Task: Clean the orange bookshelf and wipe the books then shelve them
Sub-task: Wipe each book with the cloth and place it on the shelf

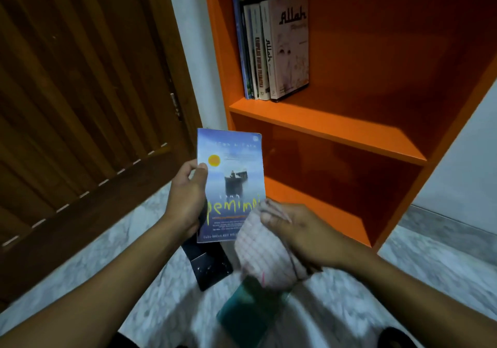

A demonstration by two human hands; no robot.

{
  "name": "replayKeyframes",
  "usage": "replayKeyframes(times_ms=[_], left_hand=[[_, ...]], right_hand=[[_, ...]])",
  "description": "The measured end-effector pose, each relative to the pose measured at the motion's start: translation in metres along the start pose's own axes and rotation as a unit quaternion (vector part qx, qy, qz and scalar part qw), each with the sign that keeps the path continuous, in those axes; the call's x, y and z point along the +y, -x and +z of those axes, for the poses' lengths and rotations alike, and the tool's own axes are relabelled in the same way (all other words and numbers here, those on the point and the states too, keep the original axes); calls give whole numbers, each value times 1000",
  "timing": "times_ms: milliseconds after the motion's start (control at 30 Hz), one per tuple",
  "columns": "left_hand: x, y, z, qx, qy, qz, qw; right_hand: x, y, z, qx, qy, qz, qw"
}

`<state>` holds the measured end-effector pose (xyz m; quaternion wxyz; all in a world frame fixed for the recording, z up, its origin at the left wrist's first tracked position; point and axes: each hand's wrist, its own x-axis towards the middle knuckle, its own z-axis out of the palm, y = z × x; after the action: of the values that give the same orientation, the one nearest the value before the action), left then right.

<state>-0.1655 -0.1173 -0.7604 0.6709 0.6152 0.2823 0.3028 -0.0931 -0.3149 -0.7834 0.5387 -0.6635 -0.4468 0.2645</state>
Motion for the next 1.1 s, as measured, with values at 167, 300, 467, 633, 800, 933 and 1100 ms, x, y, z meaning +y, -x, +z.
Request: replayKeyframes(times_ms=[167,300,467,633,800,933,1100], left_hand=[[-3,19,9,-91,-28,-14,995],[-5,40,28,-166,-3,-75,983],[-7,59,59,-186,64,-121,973],[-6,45,58,-97,143,-160,972],[-4,20,41,-10,185,-183,965],[-4,6,25,46,173,-160,971],[-2,-6,7,92,171,-127,973]], right_hand=[[-27,-20,-36,269,-51,-7,962],[-24,-37,-57,440,-18,-37,897],[0,-37,-15,303,271,-30,913],[13,-24,13,189,273,-39,943],[18,-4,31,65,288,-73,953],[25,5,39,33,207,-105,972],[33,3,35,52,105,-49,992]])
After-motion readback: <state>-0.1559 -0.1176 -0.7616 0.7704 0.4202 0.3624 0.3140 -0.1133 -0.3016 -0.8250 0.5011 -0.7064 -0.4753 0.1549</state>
